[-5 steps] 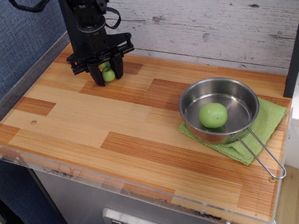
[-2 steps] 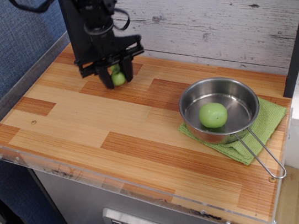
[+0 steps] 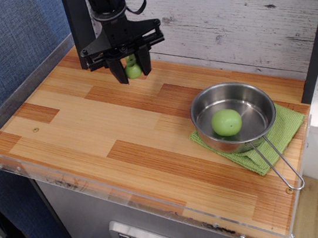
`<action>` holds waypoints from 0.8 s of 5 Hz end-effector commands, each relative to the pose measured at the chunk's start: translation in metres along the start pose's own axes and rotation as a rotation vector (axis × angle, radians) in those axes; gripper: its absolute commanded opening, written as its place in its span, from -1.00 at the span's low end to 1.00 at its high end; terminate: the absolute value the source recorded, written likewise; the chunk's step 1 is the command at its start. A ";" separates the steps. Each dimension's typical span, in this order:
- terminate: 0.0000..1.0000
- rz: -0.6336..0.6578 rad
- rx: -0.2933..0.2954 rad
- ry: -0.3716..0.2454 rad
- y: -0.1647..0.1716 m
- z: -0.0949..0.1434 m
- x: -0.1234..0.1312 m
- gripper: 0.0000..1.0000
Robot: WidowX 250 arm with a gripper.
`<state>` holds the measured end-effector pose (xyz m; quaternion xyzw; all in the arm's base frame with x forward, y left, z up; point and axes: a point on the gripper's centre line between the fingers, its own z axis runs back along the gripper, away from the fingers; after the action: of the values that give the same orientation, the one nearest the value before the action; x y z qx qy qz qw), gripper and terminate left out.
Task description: Moves the green tool from the top left to the bottom left.
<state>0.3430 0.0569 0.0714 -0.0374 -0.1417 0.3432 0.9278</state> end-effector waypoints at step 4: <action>-1.00 0.041 0.033 -0.086 0.095 0.061 -0.013 -1.00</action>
<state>0.2582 0.1210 0.1024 -0.0115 -0.1599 0.3708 0.9148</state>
